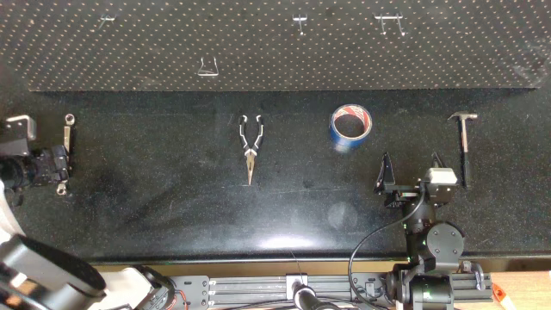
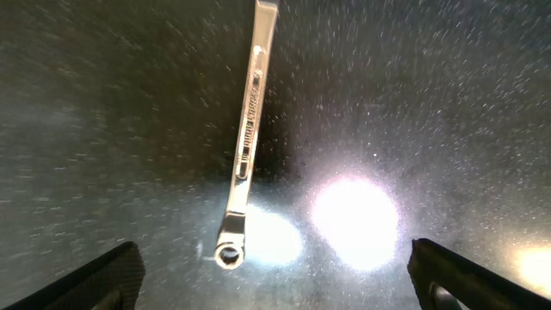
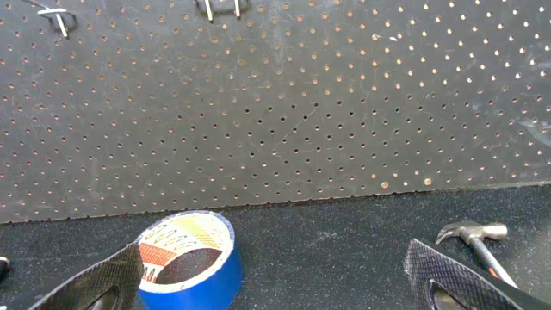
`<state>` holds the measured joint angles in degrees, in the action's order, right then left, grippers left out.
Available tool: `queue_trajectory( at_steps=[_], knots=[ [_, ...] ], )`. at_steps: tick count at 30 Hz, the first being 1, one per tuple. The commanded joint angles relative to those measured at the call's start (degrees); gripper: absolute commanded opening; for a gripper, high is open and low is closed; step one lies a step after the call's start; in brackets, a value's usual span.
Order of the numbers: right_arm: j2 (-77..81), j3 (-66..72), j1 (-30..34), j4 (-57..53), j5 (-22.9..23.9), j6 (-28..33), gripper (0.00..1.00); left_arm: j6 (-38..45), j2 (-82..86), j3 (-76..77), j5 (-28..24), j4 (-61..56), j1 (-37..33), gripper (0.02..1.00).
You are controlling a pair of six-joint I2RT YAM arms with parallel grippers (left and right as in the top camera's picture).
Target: Place Tools Onto Pegboard
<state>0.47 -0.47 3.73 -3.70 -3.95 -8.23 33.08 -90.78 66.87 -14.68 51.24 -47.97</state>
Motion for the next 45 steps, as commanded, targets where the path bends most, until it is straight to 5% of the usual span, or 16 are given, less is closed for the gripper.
queue_trajectory(
  at_steps=[1,24,32,39,45],
  knots=[
    [-0.35,0.24,-0.28,-0.15,0.33,0.83,0.987,1.07,-6.05,-0.35,-0.76,-0.55,-0.35,0.996],
    [-0.35,0.24,-0.28,-0.15,0.33,0.83,0.987,0.46,-14.73,-0.35,9.99,-9.31,3.06,0.998],
    [-0.35,0.24,-0.28,-0.15,0.33,0.83,0.987,0.79,-15.96,-0.35,10.01,-10.14,4.59,0.910],
    [-0.35,0.24,-0.28,-0.15,0.33,0.83,0.987,1.95,-16.63,-0.35,9.92,-10.64,4.59,0.724],
    [-0.35,0.24,-0.28,-0.15,0.35,0.83,0.987,1.92,-17.16,-0.35,9.94,-11.21,4.59,0.395]
  ],
)
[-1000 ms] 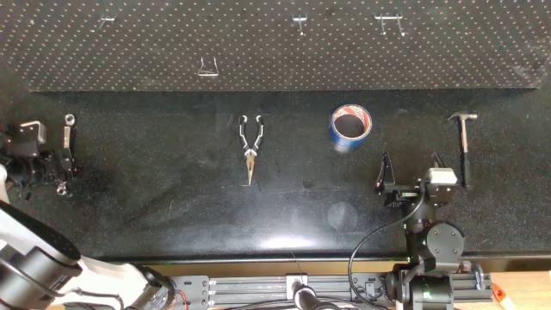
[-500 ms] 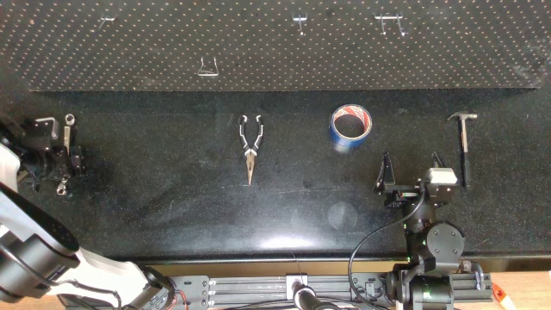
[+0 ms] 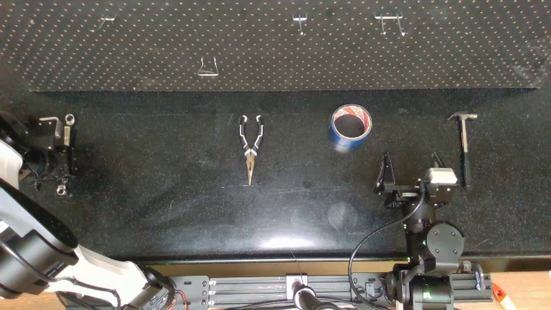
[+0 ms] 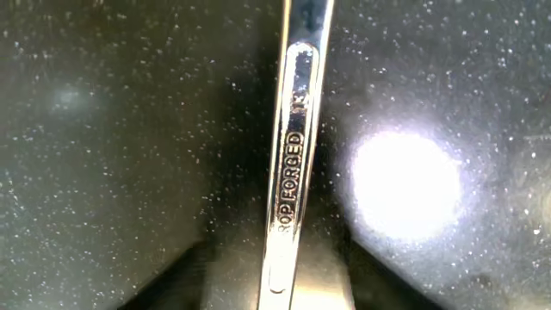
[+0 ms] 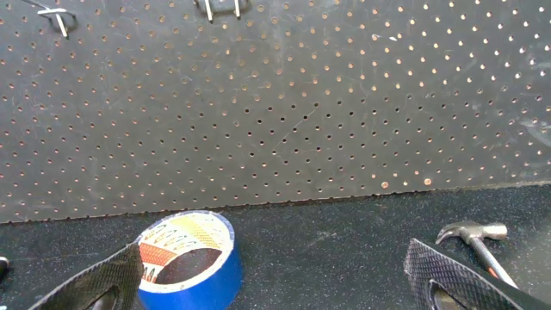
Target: Place Tools Onto Pegboard
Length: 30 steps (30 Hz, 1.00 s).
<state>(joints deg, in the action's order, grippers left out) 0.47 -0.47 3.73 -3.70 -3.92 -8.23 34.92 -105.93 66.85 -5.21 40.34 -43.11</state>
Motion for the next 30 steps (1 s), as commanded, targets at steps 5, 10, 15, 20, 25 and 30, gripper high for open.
queue_trajectory(
  at_steps=[5,10,15,20,25,30],
  knots=[
    [-0.35,0.24,-0.28,-0.15,0.33,0.83,0.987,-0.24,-2.19,-0.33,0.46,-0.57,-0.26,0.259],
    [-0.35,0.24,-0.28,-0.15,0.31,0.83,0.987,-3.56,-2.19,-0.33,0.44,-1.31,-0.28,0.174],
    [-0.35,0.24,-0.28,-0.15,0.31,0.83,0.987,-6.69,-2.19,-0.33,0.28,-1.77,-0.37,0.104],
    [-0.35,0.24,-0.28,-0.15,0.31,0.83,0.987,-8.15,-2.19,-0.33,0.09,-1.66,-0.35,0.091],
    [-0.35,0.24,-0.28,-0.15,0.31,0.83,0.987,-8.15,-2.12,-0.33,0.09,-1.62,-0.35,0.029],
    [-0.35,0.24,-0.28,-0.15,0.31,0.83,0.987,-8.15,-0.50,-0.33,0.07,-1.77,-0.35,0.029]
  ],
)
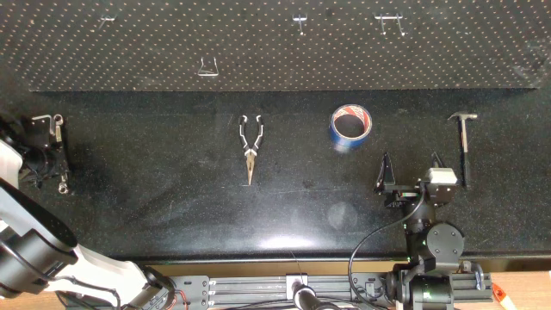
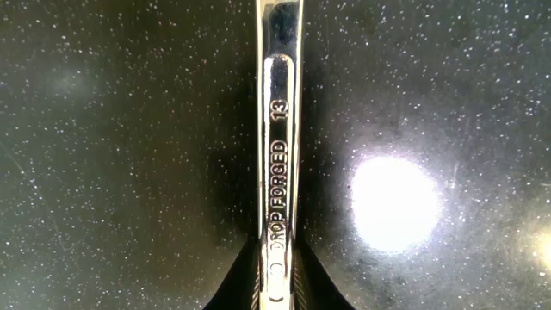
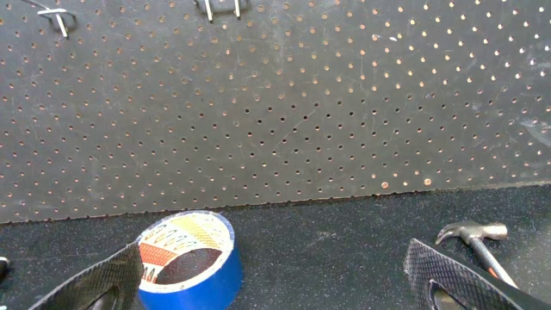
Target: Place Tools Onto Pegboard
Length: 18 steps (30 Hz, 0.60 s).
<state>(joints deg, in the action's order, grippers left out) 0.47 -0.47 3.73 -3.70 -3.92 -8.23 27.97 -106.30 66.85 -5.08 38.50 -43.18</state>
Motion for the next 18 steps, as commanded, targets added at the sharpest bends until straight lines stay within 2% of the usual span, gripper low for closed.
queue_trajectory(
  at_steps=[1,7,16,18],
  knots=[
    [-0.35,0.24,-0.28,-0.15,0.31,0.83,0.987,-1.20,0.68,-0.33,-0.07,0.02,-0.28,0.029],
    [-0.35,0.24,-0.28,-0.15,0.31,0.83,0.987,-3.78,8.31,-0.33,-1.01,0.98,1.66,0.029],
    [-0.35,0.24,-0.28,-0.15,0.31,0.83,0.987,-5.73,28.11,-0.33,-10.56,5.05,11.93,0.029],
    [-0.35,0.24,-0.28,-0.15,0.31,0.85,0.987,-8.90,30.80,-0.33,-11.10,5.22,14.23,0.029]
  ],
)
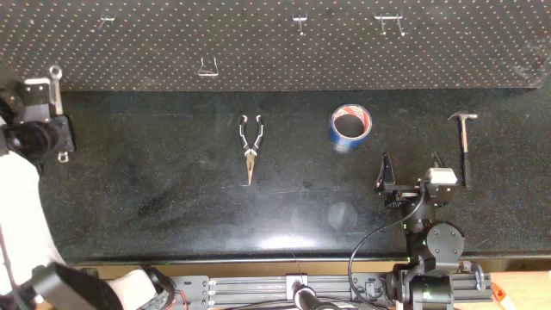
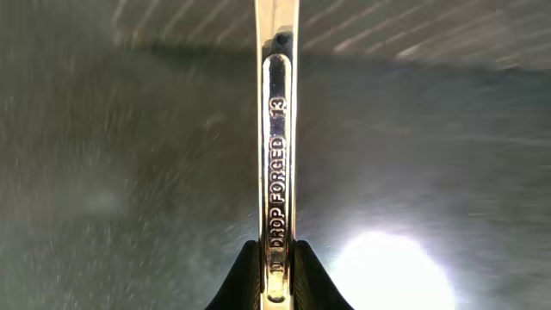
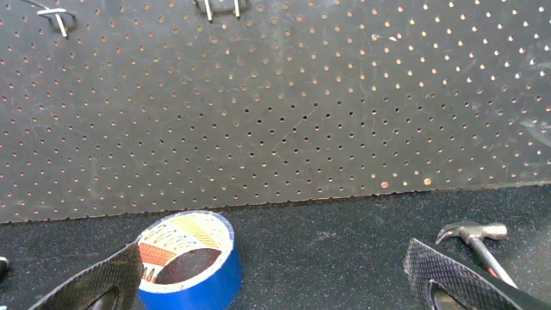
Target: Place Tools Onto Pegboard
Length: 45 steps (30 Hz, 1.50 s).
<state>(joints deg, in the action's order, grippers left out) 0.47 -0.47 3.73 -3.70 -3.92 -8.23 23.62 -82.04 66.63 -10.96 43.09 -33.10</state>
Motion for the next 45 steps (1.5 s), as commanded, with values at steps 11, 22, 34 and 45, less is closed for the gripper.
queue_trajectory(
  at_steps=[11,22,34,45],
  knots=[
    [-0.35,0.24,-0.28,-0.15,0.31,0.83,0.987,-9.88,17.99,-2.12,-6.21,-6.25,10.36,0.029],
    [-0.35,0.24,-0.28,-0.15,0.31,0.83,0.987,-9.64,26.93,-22.27,-6.34,-21.62,10.36,0.029],
    [-0.35,0.24,-0.28,-0.15,0.31,0.83,0.987,-8.15,21.05,-23.21,-9.16,-27.54,12.94,0.029],
    [-0.35,0.24,-0.28,-0.15,0.31,0.83,0.987,-8.15,21.73,-22.95,-5.75,-31.61,12.87,0.029]
  ],
)
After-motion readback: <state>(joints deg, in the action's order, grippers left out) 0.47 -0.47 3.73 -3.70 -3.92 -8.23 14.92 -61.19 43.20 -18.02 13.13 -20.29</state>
